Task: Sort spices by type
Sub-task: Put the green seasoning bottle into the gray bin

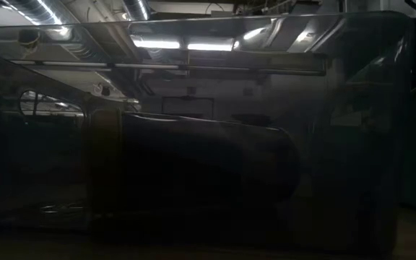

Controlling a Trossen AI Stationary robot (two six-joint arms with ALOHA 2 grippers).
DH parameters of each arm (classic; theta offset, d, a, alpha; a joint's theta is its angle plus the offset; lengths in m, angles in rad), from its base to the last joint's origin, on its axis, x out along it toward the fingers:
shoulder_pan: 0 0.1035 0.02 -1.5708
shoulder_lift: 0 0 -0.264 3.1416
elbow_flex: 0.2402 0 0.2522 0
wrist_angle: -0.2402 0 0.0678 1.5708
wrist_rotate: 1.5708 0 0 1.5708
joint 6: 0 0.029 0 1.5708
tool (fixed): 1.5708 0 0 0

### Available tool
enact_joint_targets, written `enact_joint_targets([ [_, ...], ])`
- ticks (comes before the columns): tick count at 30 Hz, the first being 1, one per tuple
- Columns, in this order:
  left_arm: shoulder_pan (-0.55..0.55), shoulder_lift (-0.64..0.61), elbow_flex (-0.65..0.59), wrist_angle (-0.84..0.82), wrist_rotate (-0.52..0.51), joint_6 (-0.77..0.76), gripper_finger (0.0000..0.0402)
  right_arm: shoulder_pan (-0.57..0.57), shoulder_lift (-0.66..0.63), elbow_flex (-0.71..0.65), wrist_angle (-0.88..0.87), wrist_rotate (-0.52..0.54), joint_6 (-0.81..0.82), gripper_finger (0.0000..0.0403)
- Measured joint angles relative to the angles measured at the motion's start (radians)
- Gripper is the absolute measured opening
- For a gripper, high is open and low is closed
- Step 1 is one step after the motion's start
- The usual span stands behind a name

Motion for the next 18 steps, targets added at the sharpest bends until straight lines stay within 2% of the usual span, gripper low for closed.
enact_joint_targets([
  [10,-0.001,0.0,0.0,0.003,0.006,-0.163,0.0233,0.0,0.0,0.0,0.0,-0.177,0.0,0.0271],
  [15,-0.001,0.0,0.0,0.0,0.006,-0.263,0.0233,0.0,0.0,0.0,0.0,-0.217,-0.001,0.0271],
  [18,-0.007,0.0,0.0,0.012,0.004,-0.246,0.0233,0.0,0.0,0.0,0.001,-0.222,-0.001,0.0271],
])
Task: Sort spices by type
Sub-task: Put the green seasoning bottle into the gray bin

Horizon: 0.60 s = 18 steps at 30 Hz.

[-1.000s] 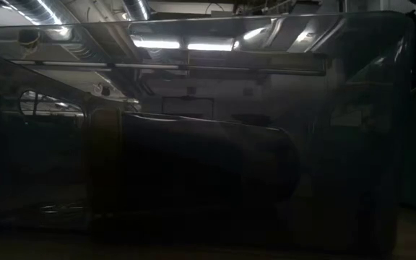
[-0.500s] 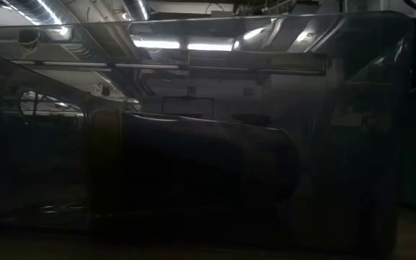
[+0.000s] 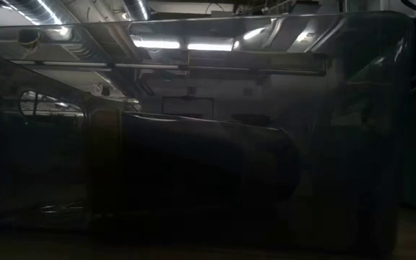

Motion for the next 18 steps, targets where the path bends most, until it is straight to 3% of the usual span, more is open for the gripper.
enact_joint_targets([
  [15,-0.006,0.0,0.0,0.013,-0.009,0.133,0.0233,0.0,0.0,0.0,0.0,0.0,0.0,0.0271],
  [18,-0.005,0.0,0.0,-0.018,-0.05,0.169,0.0233,0.0,0.0,0.0,0.0,0.0,0.0,0.0271],
])
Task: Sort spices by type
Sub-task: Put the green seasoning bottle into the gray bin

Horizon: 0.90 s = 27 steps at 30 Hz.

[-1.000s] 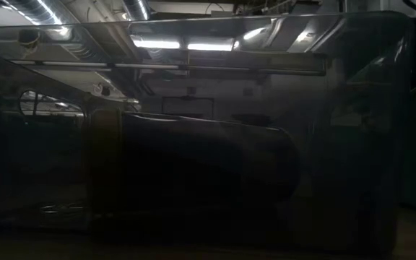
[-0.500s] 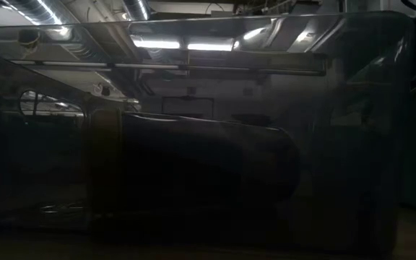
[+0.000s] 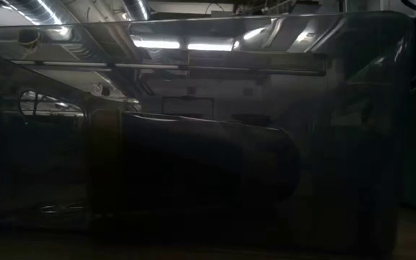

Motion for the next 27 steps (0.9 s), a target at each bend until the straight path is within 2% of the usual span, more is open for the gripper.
enact_joint_targets([
  [3,0.003,0.0,0.0,-0.026,-0.043,-0.022,0.0233,0.0,0.0,0.0,0.0,0.0,0.0,0.0271],
  [8,0.002,-0.001,0.0,-0.02,-0.046,0.002,0.0233,0.0,0.0,0.0,0.0,0.0,0.0,0.0271],
  [13,0.003,-0.002,0.0,-0.017,-0.05,-0.08,0.0233,0.0,0.0,0.0,0.0,0.0,0.0,0.0271],
  [20,0.003,-0.002,0.0,-0.017,-0.111,-0.098,0.0233,0.0,0.0,0.0,0.0,0.0,0.0,0.0271],
  [27,0.0,0.004,0.0,-0.004,-0.082,-0.109,0.0233,0.0,0.0,0.0,0.0,0.0,0.0,0.0271],
])
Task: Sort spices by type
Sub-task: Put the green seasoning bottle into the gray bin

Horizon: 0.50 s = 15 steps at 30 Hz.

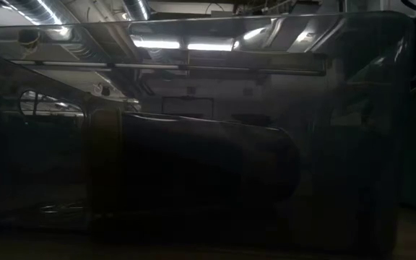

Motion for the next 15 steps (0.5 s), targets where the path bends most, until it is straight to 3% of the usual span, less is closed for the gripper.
enact_joint_targets([
  [15,-0.001,0.075,0.036,-0.017,0.029,0.056,0.0233,0.0,0.0,0.0,0.0,0.0,0.0,0.0271],
])
